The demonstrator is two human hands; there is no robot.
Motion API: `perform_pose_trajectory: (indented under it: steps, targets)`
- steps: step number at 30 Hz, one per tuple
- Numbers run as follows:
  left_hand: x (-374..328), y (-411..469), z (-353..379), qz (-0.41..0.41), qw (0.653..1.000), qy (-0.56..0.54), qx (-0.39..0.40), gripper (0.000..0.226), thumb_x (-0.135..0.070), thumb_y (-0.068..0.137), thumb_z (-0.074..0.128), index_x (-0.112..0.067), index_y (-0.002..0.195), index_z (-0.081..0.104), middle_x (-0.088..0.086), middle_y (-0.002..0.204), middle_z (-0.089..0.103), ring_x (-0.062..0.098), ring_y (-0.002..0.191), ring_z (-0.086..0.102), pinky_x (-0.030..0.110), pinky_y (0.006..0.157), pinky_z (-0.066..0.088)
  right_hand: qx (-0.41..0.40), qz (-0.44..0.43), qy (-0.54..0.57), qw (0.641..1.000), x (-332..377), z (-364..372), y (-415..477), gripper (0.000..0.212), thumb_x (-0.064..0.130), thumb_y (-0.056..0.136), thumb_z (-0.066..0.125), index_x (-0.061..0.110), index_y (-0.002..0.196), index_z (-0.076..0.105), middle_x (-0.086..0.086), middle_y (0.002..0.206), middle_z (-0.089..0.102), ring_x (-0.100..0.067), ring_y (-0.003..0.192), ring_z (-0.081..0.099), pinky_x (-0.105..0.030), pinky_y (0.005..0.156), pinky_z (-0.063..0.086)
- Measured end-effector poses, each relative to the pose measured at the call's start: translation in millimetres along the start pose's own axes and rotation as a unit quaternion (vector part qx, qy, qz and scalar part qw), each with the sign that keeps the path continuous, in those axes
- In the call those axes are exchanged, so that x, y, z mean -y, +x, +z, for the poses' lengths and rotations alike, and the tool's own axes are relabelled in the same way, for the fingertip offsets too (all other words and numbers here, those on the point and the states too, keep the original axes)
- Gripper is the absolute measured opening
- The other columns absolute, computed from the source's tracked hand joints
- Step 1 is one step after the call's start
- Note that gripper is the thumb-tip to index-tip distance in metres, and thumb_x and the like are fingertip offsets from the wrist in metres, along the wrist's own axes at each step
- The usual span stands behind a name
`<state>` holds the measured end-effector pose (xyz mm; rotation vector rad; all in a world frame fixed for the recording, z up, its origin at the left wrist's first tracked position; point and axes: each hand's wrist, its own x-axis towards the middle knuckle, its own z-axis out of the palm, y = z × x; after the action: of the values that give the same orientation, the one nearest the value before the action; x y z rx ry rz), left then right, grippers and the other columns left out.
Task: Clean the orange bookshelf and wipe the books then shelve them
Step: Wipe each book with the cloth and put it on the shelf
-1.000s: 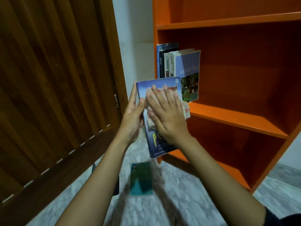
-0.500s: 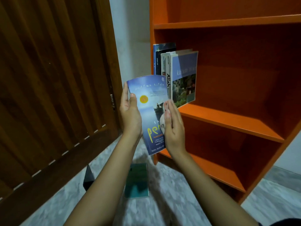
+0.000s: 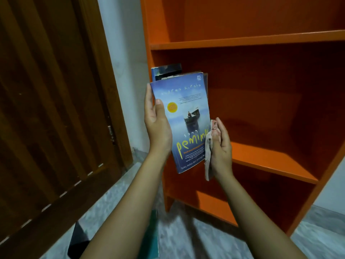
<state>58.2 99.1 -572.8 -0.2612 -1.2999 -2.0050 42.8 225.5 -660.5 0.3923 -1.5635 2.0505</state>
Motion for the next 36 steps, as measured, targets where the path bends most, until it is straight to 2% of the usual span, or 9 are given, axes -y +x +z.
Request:
perform_pose_trajectory:
  steps: [4,8,14,16,19,22,28,34,36]
  targets:
    - [23,15,41,0.06,0.998,0.027,-0.001,0.045,-0.01,0.099,0.035,-0.013,0.143,0.031,0.008,0.151,0.033,0.014,0.139,0.031,0.038,0.116,0.026,0.054,0.01,-0.01,0.998,-12,-29,55,0.036,0.008,0.097,0.046,0.027,0.128,0.048,0.004,0.134,0.053,-0.004,0.124,0.05,-0.024,0.104,0.041]
    - [58,31,70,0.114,0.992,0.055,0.006,0.042,-0.001,0.1,0.032,-0.003,0.142,0.03,-0.008,0.145,0.03,-0.029,0.101,0.043,0.001,0.088,0.036,0.062,0.031,-0.023,0.997,-31,-45,101,0.039,0.014,0.086,0.06,0.029,0.121,0.053,-0.004,0.129,0.059,-0.014,0.119,0.056,-0.03,0.103,0.044]
    - [112,51,71,0.152,0.981,0.12,0.016,0.043,-0.008,0.101,0.031,-0.016,0.143,0.028,-0.015,0.144,0.03,-0.009,0.133,0.031,0.008,0.103,0.029,0.03,0.104,0.038,0.993,-69,-37,136,0.048,-0.011,0.087,0.051,0.025,0.118,0.06,-0.011,0.127,0.061,-0.029,0.12,0.056,-0.049,0.107,0.039]
    - [125,53,65,0.165,0.974,0.151,0.021,0.044,-0.009,0.101,0.03,-0.016,0.144,0.024,-0.021,0.143,0.024,-0.012,0.135,0.022,0.009,0.107,0.023,0.032,0.121,0.061,0.99,-78,-33,142,0.046,-0.013,0.087,0.049,0.017,0.121,0.056,-0.015,0.128,0.059,-0.031,0.12,0.055,-0.049,0.107,0.039]
    - [134,52,59,0.19,0.96,0.201,0.041,0.046,-0.005,0.1,0.03,-0.006,0.146,0.02,-0.009,0.147,0.024,-0.019,0.131,0.017,0.005,0.106,0.019,0.036,0.106,0.03,0.993,-88,-30,149,0.045,-0.008,0.085,0.053,0.021,0.119,0.058,-0.011,0.129,0.059,-0.025,0.12,0.056,-0.045,0.107,0.04]
    - [134,50,56,0.218,0.942,0.249,0.05,0.048,0.008,0.097,0.033,0.007,0.143,0.02,-0.017,0.124,0.031,-0.036,0.105,0.025,-0.006,0.088,0.025,0.037,0.126,0.049,0.99,-93,-30,151,0.045,-0.015,0.09,0.043,0.013,0.125,0.05,-0.004,0.119,0.061,-0.013,0.103,0.062,-0.022,0.087,0.052]
    - [127,46,45,0.216,0.91,0.349,0.053,0.062,0.008,0.092,0.041,0.001,0.147,0.012,0.019,0.141,0.031,-0.016,0.112,0.027,-0.007,0.086,0.025,0.027,0.133,0.03,0.99,-94,-24,151,0.044,-0.016,0.091,0.041,0.014,0.121,0.05,0.004,0.106,0.062,-0.005,0.088,0.064,-0.015,0.073,0.053]
    - [121,49,36,0.275,0.859,0.429,0.056,0.065,0.003,0.09,0.052,0.005,0.145,0.018,0.023,0.142,0.03,0.0,0.128,0.017,0.001,0.106,0.01,0.022,0.119,0.018,0.993,-94,-22,151,0.045,-0.018,0.089,0.041,0.002,0.129,0.047,-0.005,0.114,0.061,0.001,0.084,0.066,-0.014,0.073,0.053]
    - [124,52,32,0.297,0.833,0.464,0.056,0.064,-0.002,0.089,0.055,0.005,0.144,0.023,0.023,0.141,0.034,0.011,0.128,0.025,0.01,0.11,0.018,0.021,0.116,0.008,0.993,-94,-20,152,0.046,-0.019,0.089,0.04,0.001,0.13,0.047,-0.008,0.117,0.06,-0.001,0.086,0.064,-0.016,0.076,0.053]
